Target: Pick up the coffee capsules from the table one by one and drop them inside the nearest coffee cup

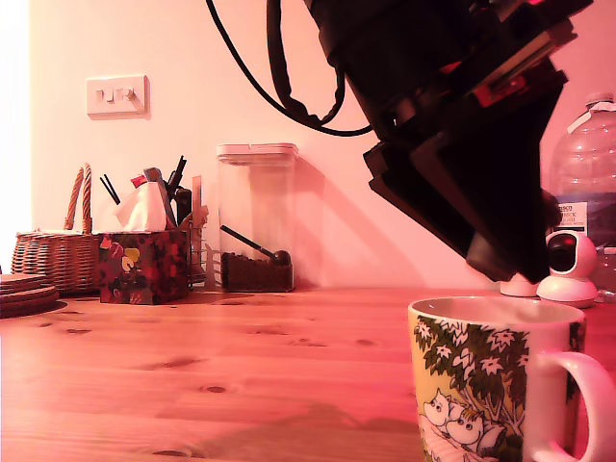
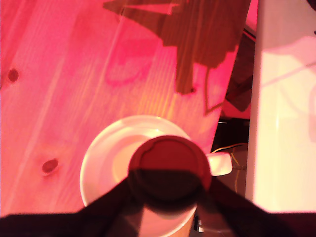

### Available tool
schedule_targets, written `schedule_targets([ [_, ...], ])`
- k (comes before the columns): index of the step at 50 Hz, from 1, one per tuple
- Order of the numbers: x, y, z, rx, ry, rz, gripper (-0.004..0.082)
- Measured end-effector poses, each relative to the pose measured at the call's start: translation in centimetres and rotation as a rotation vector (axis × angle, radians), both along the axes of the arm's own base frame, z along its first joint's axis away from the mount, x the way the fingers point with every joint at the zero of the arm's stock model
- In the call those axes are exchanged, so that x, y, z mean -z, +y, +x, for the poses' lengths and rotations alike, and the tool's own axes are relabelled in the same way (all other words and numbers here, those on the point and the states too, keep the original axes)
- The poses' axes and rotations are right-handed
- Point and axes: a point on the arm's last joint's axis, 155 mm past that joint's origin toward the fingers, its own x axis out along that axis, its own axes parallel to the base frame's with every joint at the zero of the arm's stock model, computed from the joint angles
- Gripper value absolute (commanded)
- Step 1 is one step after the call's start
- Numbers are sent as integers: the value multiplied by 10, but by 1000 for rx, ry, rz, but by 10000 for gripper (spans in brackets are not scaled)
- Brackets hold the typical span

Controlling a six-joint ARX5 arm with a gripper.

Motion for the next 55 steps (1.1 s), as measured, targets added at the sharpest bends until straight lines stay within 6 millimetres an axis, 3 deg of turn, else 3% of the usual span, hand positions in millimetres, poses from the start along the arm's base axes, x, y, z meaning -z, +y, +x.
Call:
schedule_targets([
  [2,0,0,1,-28,7,1,769],
  [12,1,3,8,-60,-15,15,764],
  [19,1,3,8,-60,-16,14,713],
  [24,0,1,9,-53,-23,7,522],
  [30,-2,-3,9,-29,-35,-11,124],
  [33,-5,-7,10,-21,-43,-30,-21],
  [47,-29,-33,19,12,-51,-188,-19],
  [55,-64,-33,36,-11,-84,-290,-19],
])
